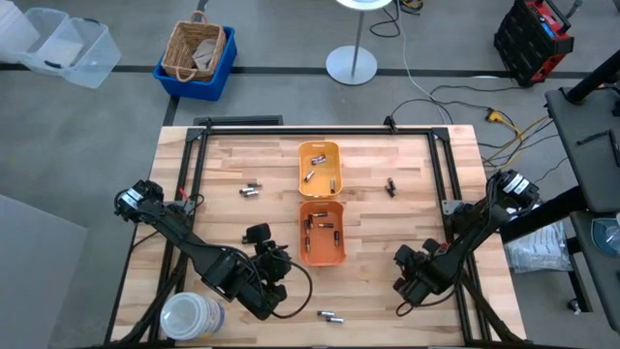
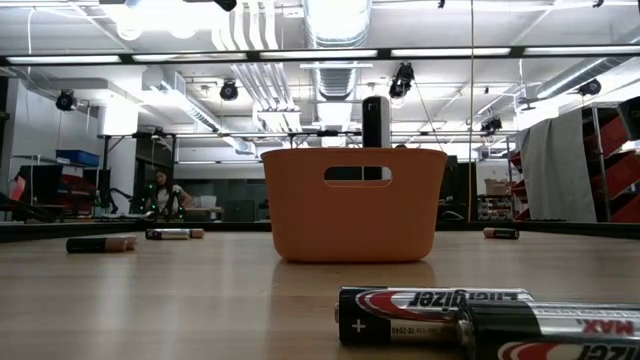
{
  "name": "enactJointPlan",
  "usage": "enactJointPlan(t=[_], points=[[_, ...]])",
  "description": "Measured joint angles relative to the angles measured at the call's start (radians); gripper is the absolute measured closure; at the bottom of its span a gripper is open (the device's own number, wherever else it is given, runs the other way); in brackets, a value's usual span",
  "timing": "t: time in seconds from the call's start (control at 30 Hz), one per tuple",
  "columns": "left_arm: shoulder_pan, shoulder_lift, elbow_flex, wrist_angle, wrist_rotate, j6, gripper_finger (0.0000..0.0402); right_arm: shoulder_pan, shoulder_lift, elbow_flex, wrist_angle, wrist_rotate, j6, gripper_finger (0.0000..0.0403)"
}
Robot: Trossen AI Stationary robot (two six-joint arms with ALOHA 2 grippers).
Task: Sort batteries
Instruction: Put the black battery into the orange bin
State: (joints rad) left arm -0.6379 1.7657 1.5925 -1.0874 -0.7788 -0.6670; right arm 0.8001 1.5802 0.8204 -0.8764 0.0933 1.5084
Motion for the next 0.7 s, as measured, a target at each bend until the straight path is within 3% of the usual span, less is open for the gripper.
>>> enactJointPlan(t=[0.17,0.7], points=[[0.000,0.000,0.000,0.001,0.000,0.000,0.0287,0.000,0.002,-0.002,0.002,0.000,0.000,0.0303],[0.000,0.000,0.000,0.003,-0.019,0.011,0.0287,-0.002,0.002,-0.022,0.016,0.015,-0.052,0.0383]])
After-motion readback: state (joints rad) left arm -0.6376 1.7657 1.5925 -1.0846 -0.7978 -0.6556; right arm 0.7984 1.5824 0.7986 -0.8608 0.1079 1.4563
